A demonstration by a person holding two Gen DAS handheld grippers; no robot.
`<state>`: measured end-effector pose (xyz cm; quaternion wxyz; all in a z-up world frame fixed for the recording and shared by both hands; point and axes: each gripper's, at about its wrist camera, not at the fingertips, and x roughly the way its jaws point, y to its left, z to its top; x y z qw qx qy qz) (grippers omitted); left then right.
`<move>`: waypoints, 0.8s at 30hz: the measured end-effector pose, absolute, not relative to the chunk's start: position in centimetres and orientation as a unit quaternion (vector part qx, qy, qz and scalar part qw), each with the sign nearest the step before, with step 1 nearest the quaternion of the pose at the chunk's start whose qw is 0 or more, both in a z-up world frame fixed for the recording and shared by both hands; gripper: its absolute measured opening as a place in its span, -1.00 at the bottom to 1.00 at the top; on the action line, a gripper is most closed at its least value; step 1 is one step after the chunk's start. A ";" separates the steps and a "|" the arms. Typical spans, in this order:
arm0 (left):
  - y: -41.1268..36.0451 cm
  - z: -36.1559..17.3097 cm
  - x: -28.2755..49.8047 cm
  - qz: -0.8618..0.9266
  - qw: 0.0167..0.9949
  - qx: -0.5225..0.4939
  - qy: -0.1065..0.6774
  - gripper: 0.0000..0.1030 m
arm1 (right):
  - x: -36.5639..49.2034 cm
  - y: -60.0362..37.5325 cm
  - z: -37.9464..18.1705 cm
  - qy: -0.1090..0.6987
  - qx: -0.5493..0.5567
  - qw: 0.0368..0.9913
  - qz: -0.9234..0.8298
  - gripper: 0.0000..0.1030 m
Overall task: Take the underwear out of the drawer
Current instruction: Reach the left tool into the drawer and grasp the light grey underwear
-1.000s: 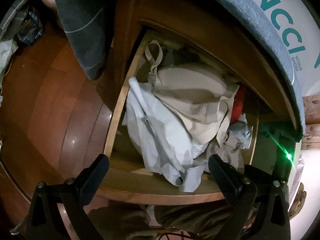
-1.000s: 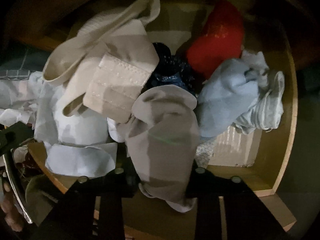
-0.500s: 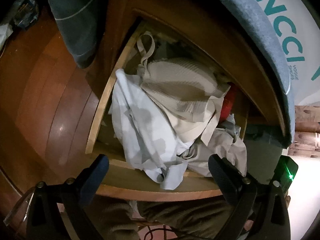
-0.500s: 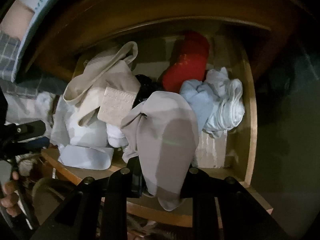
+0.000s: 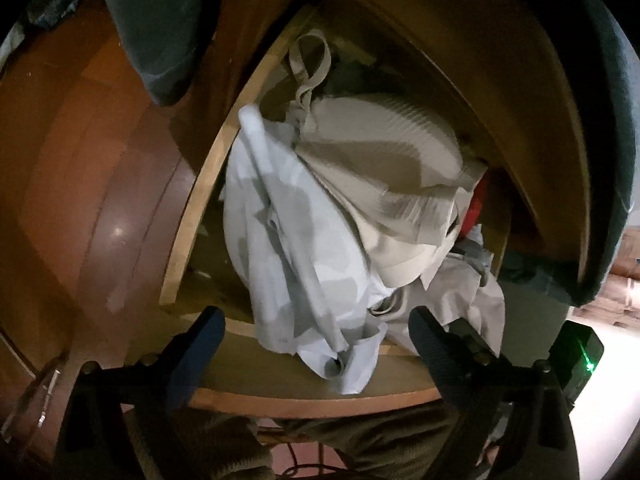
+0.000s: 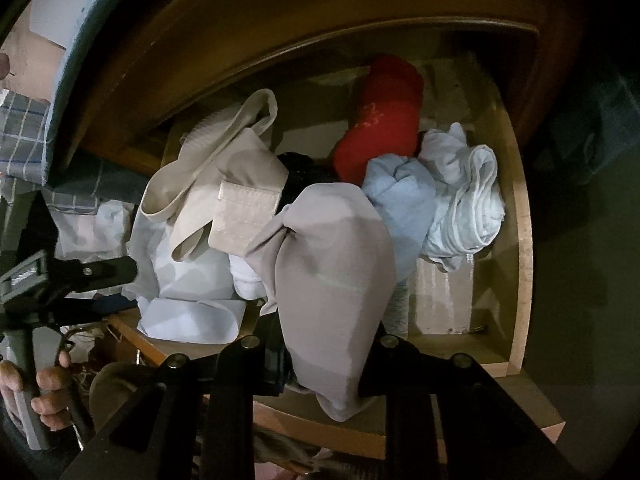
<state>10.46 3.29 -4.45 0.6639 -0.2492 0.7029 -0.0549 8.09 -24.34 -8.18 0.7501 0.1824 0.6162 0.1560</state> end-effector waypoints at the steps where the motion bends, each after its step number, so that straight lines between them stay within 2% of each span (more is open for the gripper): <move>1: 3.2 -4.4 10.6 -0.057 0.666 -0.245 0.702 0.84 | 8.1 -24.5 -8.2 0.616 0.186 0.750 0.157 -0.57; 3: 2.9 -4.7 10.8 -0.058 0.664 -0.242 0.705 0.77 | 8.1 -24.5 -8.2 0.615 0.189 0.748 0.159 -0.55; 4: 2.7 -4.9 10.8 -0.058 0.661 -0.242 0.708 0.60 | 8.1 -24.7 -8.3 0.615 0.192 0.748 0.159 -0.55; 5: 2.5 -4.9 10.8 -0.062 0.661 -0.236 0.710 0.56 | 8.1 -24.7 -8.3 0.615 0.194 0.748 0.159 -0.55; 24: -0.7 -6.4 11.8 -0.047 0.666 -0.196 0.718 0.56 | 8.2 -25.4 -8.6 0.612 0.215 0.742 0.170 -0.52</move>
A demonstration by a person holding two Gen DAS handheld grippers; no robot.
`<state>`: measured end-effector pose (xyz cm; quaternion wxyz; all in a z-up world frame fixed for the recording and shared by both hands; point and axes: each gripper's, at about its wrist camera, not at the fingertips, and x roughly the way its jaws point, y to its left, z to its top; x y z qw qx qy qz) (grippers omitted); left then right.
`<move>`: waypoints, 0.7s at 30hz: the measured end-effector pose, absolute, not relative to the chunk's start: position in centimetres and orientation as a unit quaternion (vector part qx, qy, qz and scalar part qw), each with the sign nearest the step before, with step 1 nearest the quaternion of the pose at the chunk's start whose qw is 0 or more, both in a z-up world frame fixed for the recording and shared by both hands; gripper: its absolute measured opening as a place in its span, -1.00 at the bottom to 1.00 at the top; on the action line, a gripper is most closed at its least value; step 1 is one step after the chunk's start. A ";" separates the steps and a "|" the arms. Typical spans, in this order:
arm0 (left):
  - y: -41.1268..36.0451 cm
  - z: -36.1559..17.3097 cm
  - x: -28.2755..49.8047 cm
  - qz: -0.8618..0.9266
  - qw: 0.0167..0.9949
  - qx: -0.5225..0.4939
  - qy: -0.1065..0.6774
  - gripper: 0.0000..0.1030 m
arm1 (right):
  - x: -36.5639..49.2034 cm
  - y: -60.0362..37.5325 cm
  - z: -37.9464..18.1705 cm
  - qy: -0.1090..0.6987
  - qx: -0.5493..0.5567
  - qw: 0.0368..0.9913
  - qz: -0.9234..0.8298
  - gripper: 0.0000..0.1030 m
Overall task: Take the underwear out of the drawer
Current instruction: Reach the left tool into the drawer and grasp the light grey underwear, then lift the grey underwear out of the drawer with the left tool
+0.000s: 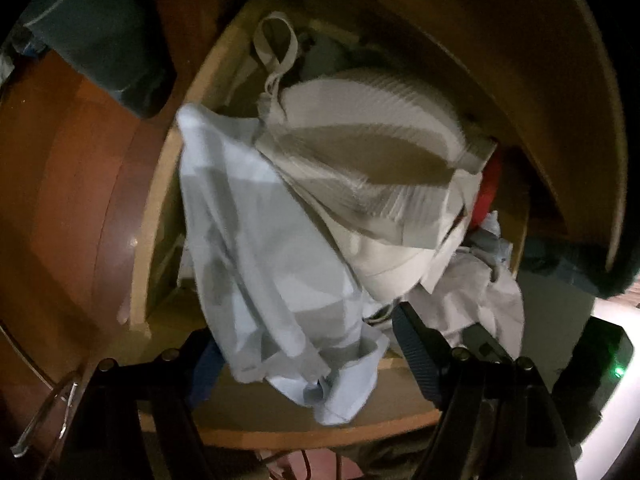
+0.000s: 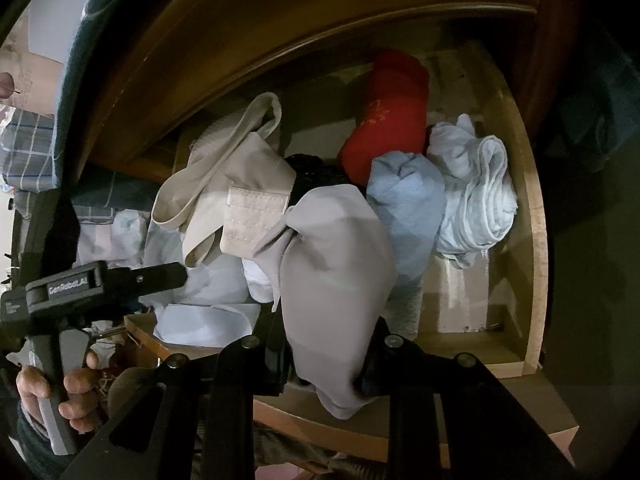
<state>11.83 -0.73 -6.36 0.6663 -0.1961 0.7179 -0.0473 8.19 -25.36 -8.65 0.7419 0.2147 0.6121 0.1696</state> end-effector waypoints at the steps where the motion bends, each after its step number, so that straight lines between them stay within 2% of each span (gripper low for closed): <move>1: -1.0 -6.7 11.9 -0.043 0.667 -0.191 0.719 0.56 | 8.2 -25.4 -8.6 0.612 0.215 0.742 0.170 -0.52; 6: -0.9 -8.0 11.8 -0.032 0.664 -0.188 0.723 0.55 | 8.2 -25.5 -8.6 0.613 0.220 0.739 0.172 -0.52; 8: -0.5 -8.2 11.7 -0.029 0.666 -0.192 0.721 0.08 | 8.3 -25.5 -8.7 0.615 0.220 0.737 0.173 -0.52; 9: -0.3 -8.1 11.7 -0.031 0.668 -0.192 0.719 -0.03 | 8.3 -25.5 -8.8 0.615 0.219 0.737 0.173 -0.52; 10: 0.0 -8.0 11.6 -0.031 0.670 -0.194 0.716 -0.28 | 8.3 -25.5 -8.8 0.615 0.218 0.738 0.173 -0.52; 11: 0.2 -7.8 11.5 -0.032 0.673 -0.197 0.712 -0.43 | 8.3 -25.4 -8.9 0.615 0.218 0.738 0.173 -0.52; 14: 0.6 -7.4 11.4 -0.033 0.676 -0.204 0.707 -0.58 | 8.4 -25.4 -9.0 0.615 0.216 0.739 0.171 -0.52; 21: 1.8 -5.0 10.3 -0.042 0.691 -0.200 0.693 -0.65 | 8.4 -25.1 -8.8 0.610 0.201 0.747 0.172 -0.52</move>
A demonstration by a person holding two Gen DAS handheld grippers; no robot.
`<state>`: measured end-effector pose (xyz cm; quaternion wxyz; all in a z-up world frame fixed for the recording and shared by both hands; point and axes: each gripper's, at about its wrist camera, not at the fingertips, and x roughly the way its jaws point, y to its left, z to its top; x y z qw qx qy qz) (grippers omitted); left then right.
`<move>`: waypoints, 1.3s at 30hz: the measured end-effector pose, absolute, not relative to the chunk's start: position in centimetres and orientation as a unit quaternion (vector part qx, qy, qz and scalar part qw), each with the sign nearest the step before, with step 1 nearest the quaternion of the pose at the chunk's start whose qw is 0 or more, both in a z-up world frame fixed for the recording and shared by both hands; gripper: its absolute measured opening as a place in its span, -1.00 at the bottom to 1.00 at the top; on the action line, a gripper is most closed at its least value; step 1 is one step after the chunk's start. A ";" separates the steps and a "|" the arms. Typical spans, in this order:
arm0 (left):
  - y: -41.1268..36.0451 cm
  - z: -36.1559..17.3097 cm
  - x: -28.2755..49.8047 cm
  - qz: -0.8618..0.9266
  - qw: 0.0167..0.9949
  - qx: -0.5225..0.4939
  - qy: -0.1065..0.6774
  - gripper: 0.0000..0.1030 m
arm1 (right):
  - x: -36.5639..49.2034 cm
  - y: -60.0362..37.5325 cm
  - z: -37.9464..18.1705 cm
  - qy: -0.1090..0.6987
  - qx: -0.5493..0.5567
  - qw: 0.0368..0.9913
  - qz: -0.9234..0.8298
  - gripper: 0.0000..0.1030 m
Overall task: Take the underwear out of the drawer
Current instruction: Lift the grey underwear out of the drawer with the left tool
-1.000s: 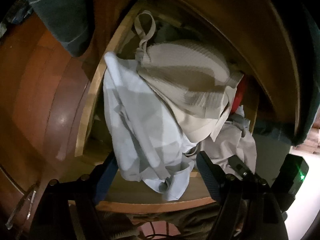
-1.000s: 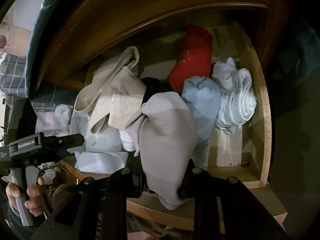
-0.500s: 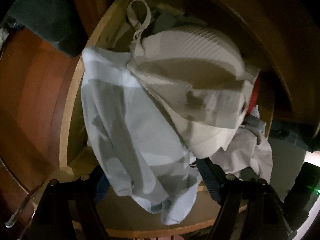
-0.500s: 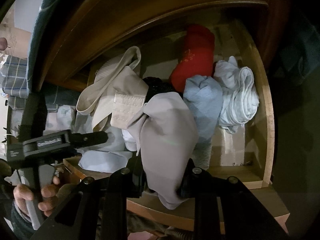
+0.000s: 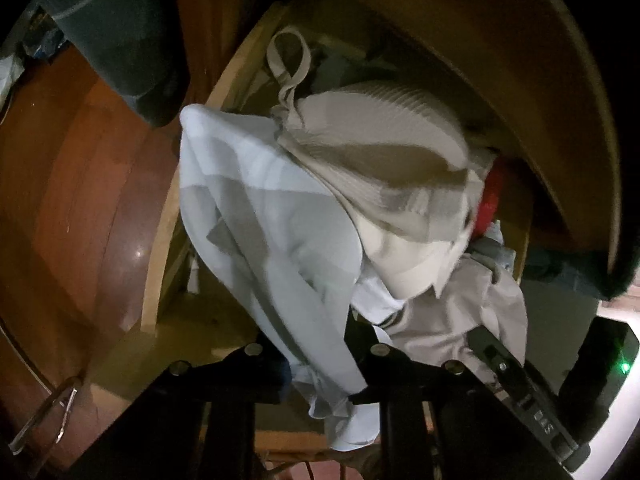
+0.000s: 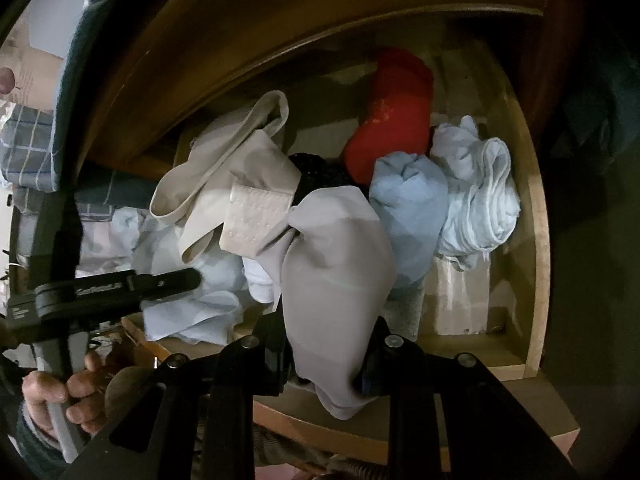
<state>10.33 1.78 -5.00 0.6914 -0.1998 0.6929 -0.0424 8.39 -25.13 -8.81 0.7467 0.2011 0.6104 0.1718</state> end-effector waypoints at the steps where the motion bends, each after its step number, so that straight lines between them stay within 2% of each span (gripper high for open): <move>1: 1.8 -4.6 10.2 -0.044 0.693 -0.200 0.691 -0.65 | 8.4 -25.1 -8.8 0.610 0.199 0.749 0.170 -0.52; 13: 1.9 1.2 8.2 -0.077 0.742 -0.147 0.649 -0.66 | 8.0 -24.4 -8.2 0.602 0.182 0.761 0.161 -0.57; 25: 0.9 7.5 5.0 -0.122 0.800 -0.033 0.586 -0.66 | 7.8 -24.6 -8.3 0.599 0.180 0.764 0.159 -0.64; 39: 0.2 19.3 3.1 -0.185 0.855 0.000 0.484 -0.69 | 7.7 -25.2 -7.9 0.596 0.182 0.766 0.158 -0.65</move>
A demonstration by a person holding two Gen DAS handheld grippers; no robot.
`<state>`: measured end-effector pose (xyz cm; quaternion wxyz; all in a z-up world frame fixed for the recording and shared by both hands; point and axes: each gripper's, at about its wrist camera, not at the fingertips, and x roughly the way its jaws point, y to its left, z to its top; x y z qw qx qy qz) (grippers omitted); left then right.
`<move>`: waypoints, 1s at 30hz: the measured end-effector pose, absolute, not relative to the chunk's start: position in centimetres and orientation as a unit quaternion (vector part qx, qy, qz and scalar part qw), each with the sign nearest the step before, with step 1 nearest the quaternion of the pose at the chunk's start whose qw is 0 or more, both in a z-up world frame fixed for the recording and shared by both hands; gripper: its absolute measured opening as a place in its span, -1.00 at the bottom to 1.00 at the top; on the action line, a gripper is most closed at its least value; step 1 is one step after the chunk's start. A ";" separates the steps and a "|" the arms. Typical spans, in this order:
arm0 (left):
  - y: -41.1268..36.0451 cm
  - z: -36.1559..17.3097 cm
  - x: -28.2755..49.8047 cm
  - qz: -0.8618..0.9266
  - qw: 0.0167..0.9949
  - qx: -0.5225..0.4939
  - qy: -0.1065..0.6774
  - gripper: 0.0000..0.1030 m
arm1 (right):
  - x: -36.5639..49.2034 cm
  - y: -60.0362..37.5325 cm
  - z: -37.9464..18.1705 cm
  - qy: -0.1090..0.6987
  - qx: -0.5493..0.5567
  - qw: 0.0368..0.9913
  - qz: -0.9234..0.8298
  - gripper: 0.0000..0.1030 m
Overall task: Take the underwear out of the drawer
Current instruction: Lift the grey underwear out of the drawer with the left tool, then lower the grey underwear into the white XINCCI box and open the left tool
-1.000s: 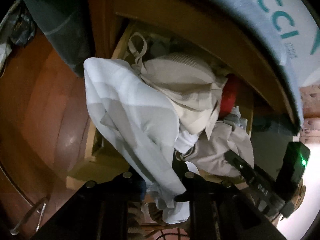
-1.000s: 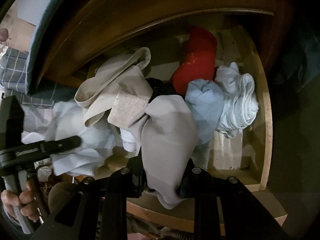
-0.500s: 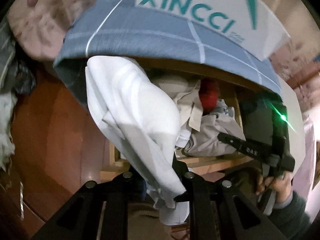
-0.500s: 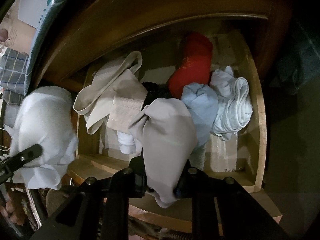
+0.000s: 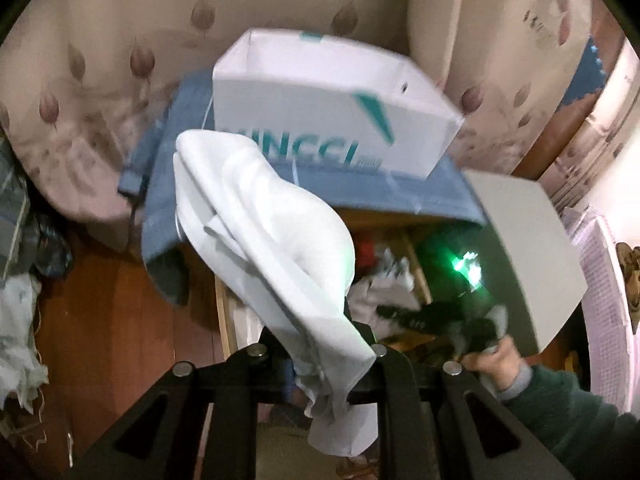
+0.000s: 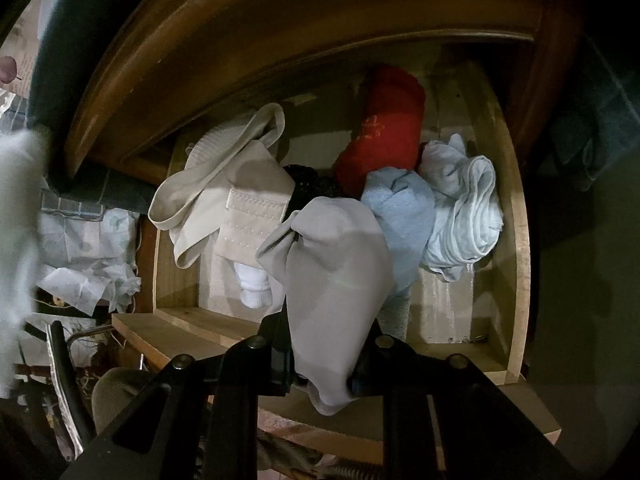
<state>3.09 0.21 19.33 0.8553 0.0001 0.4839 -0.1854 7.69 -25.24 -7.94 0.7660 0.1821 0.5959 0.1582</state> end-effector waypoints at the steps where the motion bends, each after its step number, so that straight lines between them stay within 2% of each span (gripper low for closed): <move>1: 0.2 20.3 3.0 -0.187 0.859 0.001 0.476 -0.69 | 7.7 -25.4 -7.9 0.595 0.183 0.766 0.158 -0.65; 9: -0.3 28.4 4.3 -0.186 0.897 0.018 0.400 -0.70 | 7.6 -25.6 -7.9 0.592 0.188 0.767 0.160 -0.65; 14: -1.7 32.0 8.5 -0.167 0.917 0.045 0.360 -0.70 | 7.6 -25.7 -7.9 0.590 0.191 0.768 0.162 -0.65; 21: -3.2 31.0 17.1 -0.145 0.924 0.056 0.350 -0.70 | 7.4 -25.7 -7.8 0.585 0.196 0.769 0.166 -0.65; 30: -5.2 25.9 24.2 -0.138 0.918 0.102 0.358 -0.70 | 7.5 -25.6 -7.9 0.582 0.208 0.766 0.177 -0.65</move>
